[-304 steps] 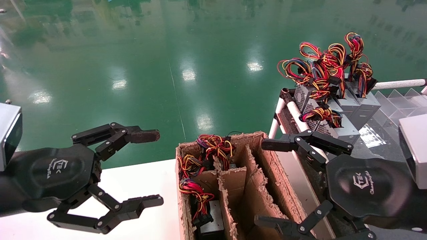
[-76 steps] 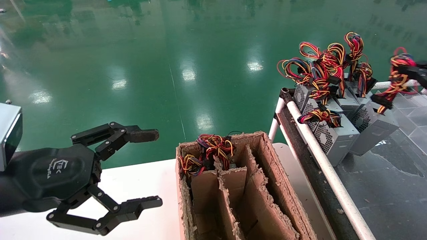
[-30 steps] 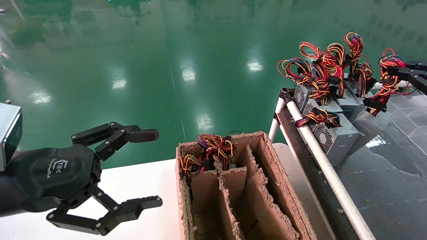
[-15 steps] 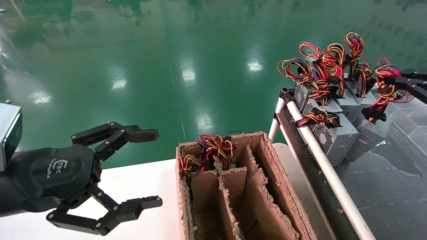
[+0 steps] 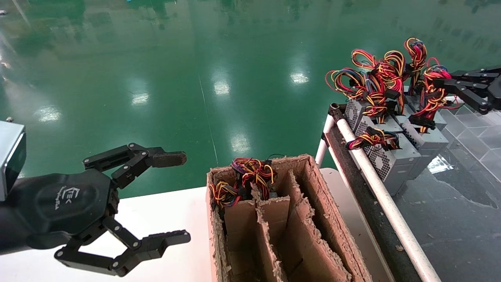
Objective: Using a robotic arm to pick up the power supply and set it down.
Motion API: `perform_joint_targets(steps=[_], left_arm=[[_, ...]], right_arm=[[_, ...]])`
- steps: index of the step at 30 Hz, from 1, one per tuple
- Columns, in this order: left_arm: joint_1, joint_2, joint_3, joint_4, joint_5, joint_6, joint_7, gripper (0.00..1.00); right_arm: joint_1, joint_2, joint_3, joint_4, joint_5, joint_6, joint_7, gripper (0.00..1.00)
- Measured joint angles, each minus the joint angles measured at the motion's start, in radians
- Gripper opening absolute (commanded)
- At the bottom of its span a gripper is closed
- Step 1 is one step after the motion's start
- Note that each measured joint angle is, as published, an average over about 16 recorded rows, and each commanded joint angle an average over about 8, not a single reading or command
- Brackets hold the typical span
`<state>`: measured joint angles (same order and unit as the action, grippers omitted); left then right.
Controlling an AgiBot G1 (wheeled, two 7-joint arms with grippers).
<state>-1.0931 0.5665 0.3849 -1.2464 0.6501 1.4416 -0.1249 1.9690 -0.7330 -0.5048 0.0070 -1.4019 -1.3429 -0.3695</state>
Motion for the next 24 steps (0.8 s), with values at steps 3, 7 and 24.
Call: perform_joint_targets(steps=[3,7,24], left_arm=[[0.000,0.000,0.000,0.000,0.000,0.000,0.000,1.00],[0.000,0.000,0.000,0.000,0.000,0.000,0.000,1.00],[0.000,0.000,0.000,0.000,0.000,0.000,0.000,1.00]], right_arm=[[-0.003,-0.009,0.002,-0.004,0.002,0.012,0.001,0.74],[-0.008,-0.016,0.003,-0.007,0.004,0.019,0.002,1.00],[-0.022,-0.019,0.021,-0.024,0.029,0.009,0.021,1.00]])
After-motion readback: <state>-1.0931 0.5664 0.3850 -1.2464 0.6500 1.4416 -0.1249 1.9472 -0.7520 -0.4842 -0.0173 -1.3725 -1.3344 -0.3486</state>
